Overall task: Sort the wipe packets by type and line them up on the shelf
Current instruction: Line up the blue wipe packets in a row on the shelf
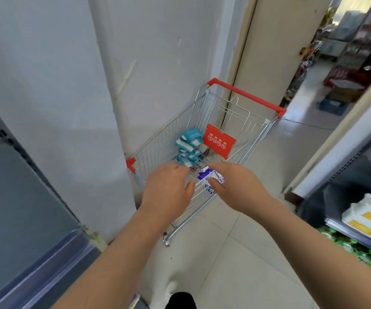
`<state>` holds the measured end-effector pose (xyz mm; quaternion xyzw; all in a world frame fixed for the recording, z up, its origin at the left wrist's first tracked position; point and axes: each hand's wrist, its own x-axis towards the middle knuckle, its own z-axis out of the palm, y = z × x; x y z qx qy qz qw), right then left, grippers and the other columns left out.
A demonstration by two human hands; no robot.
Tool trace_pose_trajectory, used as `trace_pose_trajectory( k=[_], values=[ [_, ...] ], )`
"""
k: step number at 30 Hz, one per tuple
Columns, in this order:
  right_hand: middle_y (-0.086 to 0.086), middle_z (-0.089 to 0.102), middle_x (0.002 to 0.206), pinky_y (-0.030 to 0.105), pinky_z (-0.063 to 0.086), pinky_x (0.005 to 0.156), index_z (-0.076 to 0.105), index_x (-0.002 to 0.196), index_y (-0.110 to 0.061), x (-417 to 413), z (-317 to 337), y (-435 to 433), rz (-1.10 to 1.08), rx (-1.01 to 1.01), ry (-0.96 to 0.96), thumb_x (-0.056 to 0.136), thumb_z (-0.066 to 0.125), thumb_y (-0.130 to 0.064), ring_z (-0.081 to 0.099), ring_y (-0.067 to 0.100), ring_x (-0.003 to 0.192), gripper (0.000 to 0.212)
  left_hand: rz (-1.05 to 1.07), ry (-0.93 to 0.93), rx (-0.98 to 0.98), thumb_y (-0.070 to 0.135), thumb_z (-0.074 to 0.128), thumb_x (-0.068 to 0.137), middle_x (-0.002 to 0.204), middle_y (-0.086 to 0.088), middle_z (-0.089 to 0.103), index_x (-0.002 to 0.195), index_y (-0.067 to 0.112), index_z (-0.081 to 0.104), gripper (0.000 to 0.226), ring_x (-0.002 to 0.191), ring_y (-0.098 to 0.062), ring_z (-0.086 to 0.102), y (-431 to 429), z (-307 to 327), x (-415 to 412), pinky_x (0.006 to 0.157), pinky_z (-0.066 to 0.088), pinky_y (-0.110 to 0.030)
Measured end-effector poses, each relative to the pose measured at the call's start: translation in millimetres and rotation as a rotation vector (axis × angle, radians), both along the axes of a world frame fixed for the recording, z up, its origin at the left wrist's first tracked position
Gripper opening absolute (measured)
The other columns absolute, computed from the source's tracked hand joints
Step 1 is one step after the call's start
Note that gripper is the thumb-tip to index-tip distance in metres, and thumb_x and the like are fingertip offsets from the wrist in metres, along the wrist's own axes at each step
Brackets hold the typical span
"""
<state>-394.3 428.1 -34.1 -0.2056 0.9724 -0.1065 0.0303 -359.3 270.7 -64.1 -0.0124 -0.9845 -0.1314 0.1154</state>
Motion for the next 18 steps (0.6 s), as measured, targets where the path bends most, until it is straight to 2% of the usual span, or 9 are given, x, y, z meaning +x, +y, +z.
trace_pose_trajectory(
  k=[2,8,14,18],
  values=[
    [0.002,0.061,0.123,0.033,0.047,0.085,0.056,0.123,-0.021,-47,-5,9,-0.028,0.009,-0.005,0.098,0.044,-0.031,0.057,0.021,0.106,0.029,-0.005,-0.018,-0.001,0.043,0.044,0.097,0.117,0.002,0.062,0.124,0.023,0.058,0.037,0.104,-0.015,0.056,9,-6,-48,0.082,0.043,-0.027],
    [0.002,0.06,0.128,0.035,0.048,0.091,0.054,0.129,-0.021,-183,-20,30,-0.087,0.049,-0.045,0.099,0.045,-0.03,0.057,0.022,0.113,0.033,0.044,-0.108,0.008,0.04,0.044,0.097,0.104,0.003,0.065,0.113,0.021,0.062,0.031,0.089,-0.014,0.06,23,-29,-190,0.069,0.043,-0.026],
    [0.003,0.059,0.13,0.036,0.048,0.09,0.055,0.128,-0.019,-300,-57,56,-0.089,0.106,-0.139,0.098,0.045,-0.029,0.057,0.023,0.113,0.033,0.045,-0.215,-0.02,0.042,0.045,0.096,0.101,0.002,0.064,0.111,0.021,0.061,0.031,0.087,-0.016,0.06,34,-62,-292,0.07,0.045,-0.028],
    [0.004,0.057,0.132,0.036,0.046,0.092,0.051,0.135,-0.02,-389,-94,72,-0.021,0.161,-0.194,0.098,0.045,-0.027,0.056,0.024,0.115,0.038,0.082,-0.282,0.01,0.042,0.047,0.095,0.1,0.0,0.064,0.106,0.021,0.061,0.028,0.089,-0.02,0.06,40,-99,-356,0.07,0.044,-0.03]
  ],
)
